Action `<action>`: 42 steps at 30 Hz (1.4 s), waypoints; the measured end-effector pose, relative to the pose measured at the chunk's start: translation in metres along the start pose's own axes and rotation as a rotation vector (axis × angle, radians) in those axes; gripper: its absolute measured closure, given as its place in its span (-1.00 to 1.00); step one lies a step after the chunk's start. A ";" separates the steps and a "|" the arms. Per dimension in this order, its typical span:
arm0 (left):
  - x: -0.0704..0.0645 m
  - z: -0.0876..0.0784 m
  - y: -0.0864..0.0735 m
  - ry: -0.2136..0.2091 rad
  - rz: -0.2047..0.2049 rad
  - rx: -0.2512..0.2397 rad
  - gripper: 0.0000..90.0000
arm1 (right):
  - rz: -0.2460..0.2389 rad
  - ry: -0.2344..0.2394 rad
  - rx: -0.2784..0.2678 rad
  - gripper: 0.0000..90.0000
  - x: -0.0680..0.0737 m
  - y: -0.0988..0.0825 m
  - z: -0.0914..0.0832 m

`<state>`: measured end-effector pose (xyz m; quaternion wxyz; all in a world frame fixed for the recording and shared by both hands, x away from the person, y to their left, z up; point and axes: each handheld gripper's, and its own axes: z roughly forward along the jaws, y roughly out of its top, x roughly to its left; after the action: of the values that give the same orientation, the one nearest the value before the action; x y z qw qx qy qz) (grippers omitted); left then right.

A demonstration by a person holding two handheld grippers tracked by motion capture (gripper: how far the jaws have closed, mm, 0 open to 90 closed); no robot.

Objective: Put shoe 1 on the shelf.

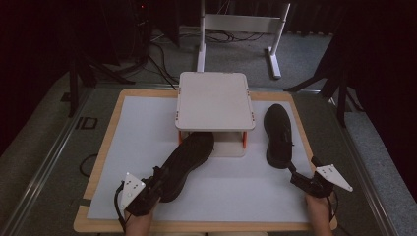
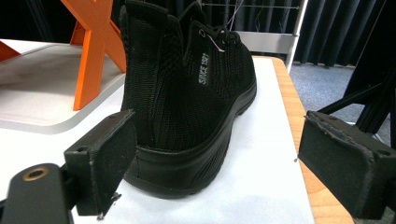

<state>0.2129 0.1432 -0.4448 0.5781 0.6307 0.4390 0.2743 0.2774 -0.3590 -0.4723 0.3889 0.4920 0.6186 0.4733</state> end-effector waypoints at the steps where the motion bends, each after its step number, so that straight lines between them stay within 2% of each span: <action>1: -0.003 0.006 0.000 0.004 0.002 0.001 0.85 | -0.001 -0.002 0.000 -0.75 0.000 0.000 0.000; 2: -0.003 0.006 0.000 0.004 0.002 0.001 0.85 | -0.001 -0.002 0.000 -0.75 0.000 0.000 0.000; 3: -0.006 0.014 0.000 0.013 -0.001 0.000 0.85 | -0.002 -0.002 -0.001 -0.75 0.000 0.000 0.000; 6: -0.007 0.017 0.000 0.016 -0.002 0.003 0.85 | -0.001 -0.002 0.000 -0.75 0.000 0.000 0.000; 7: -0.012 0.028 0.000 0.023 -0.017 0.002 0.85 | 0.001 -0.002 0.000 -0.75 0.000 0.000 0.000; 10: -0.018 0.038 0.000 0.050 -0.019 0.003 0.85 | 0.002 -0.002 -0.001 -0.75 0.000 0.000 0.000; 12: -0.018 0.038 0.000 0.050 -0.019 0.003 0.85 | 0.002 -0.002 0.000 -0.75 0.000 0.000 0.000; 13: -0.023 0.048 0.001 0.091 -0.034 0.001 0.85 | 0.001 0.000 -0.002 -0.75 0.000 0.000 0.000; 16: -0.028 0.059 0.001 0.145 -0.055 -0.001 0.85 | -0.004 0.002 -0.002 -0.75 0.000 0.000 0.000; 18: -0.032 0.066 0.001 0.176 -0.046 -0.009 0.85 | -0.005 0.002 0.000 -0.75 0.000 0.000 0.000; 23: -0.038 0.082 0.000 0.237 -0.067 -0.048 0.85 | -0.002 0.003 -0.001 -0.75 0.000 0.000 0.000; 25: -0.042 0.091 0.000 0.273 -0.067 -0.061 0.85 | -0.001 0.005 -0.001 -0.75 0.000 0.000 0.000; 26: -0.042 0.091 0.000 0.273 -0.067 -0.061 0.85 | -0.001 0.004 -0.001 -0.75 0.000 0.000 0.000; 27: -0.043 0.100 0.001 0.298 -0.075 -0.065 0.85 | 0.000 0.004 -0.001 -0.75 0.000 0.000 0.000; 32: -0.045 0.120 -0.001 0.353 -0.095 -0.072 0.85 | 0.007 0.010 -0.005 -0.75 -0.001 0.000 0.000; 34: -0.045 0.126 -0.003 0.370 -0.074 -0.082 0.85 | 0.008 0.012 -0.004 -0.75 -0.002 0.000 0.000; 36: -0.044 0.132 -0.004 0.391 -0.081 -0.080 0.85 | 0.005 0.015 -0.007 -0.75 -0.002 -0.001 0.000; 37: -0.043 0.135 -0.004 0.400 -0.093 -0.075 0.85 | 0.004 0.008 -0.008 -0.75 -0.002 -0.001 0.000; 42: -0.042 0.147 -0.003 0.425 -0.100 -0.071 0.85 | 0.012 -0.018 -0.011 -0.75 -0.003 -0.001 0.001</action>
<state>0.3181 0.0350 -0.4673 0.5073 0.5154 0.5718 0.3873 0.2787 -0.3618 -0.4734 0.3946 0.4977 0.6094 0.4745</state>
